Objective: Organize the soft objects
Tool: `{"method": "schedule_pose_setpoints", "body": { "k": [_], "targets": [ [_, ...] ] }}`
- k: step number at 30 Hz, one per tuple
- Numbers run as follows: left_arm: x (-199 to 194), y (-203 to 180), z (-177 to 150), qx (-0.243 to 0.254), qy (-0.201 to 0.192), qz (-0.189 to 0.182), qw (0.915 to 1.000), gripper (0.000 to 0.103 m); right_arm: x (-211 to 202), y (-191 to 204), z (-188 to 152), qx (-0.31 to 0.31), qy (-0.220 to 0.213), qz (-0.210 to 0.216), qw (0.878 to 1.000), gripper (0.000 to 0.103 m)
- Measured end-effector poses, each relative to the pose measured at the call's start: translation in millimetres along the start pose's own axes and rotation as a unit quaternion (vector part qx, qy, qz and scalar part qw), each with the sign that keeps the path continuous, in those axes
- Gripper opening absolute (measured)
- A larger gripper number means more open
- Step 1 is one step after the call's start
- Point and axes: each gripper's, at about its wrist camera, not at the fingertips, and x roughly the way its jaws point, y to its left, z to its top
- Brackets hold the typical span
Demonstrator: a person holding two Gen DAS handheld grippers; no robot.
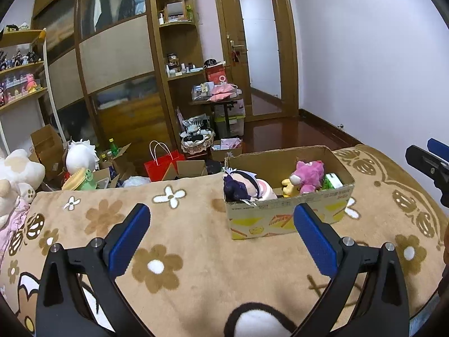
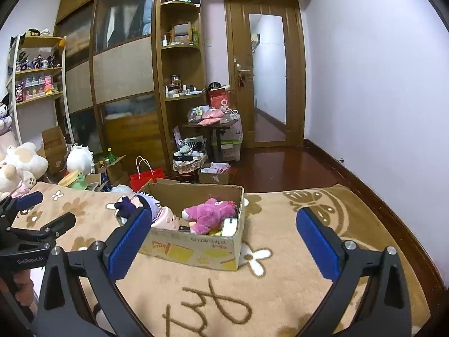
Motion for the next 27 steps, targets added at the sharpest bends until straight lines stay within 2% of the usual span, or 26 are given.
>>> {"method": "schedule_pose_setpoints", "body": {
  "k": [12, 27],
  "targets": [
    [-7.1, -1.1, -4.5, 0.009, 0.008, 0.001, 0.9999, 0.101, -12.2, 0.7, -12.1, -0.002, 0.008, -0.001, 1.0, 0.103],
    [9.1, -13.1, -6.1, 0.028, 0.019, -0.003, 0.9994, 0.101, 11.3, -1.4, -27.6, -0.004, 0.025, 0.004, 1.0, 0.103]
  ]
}}
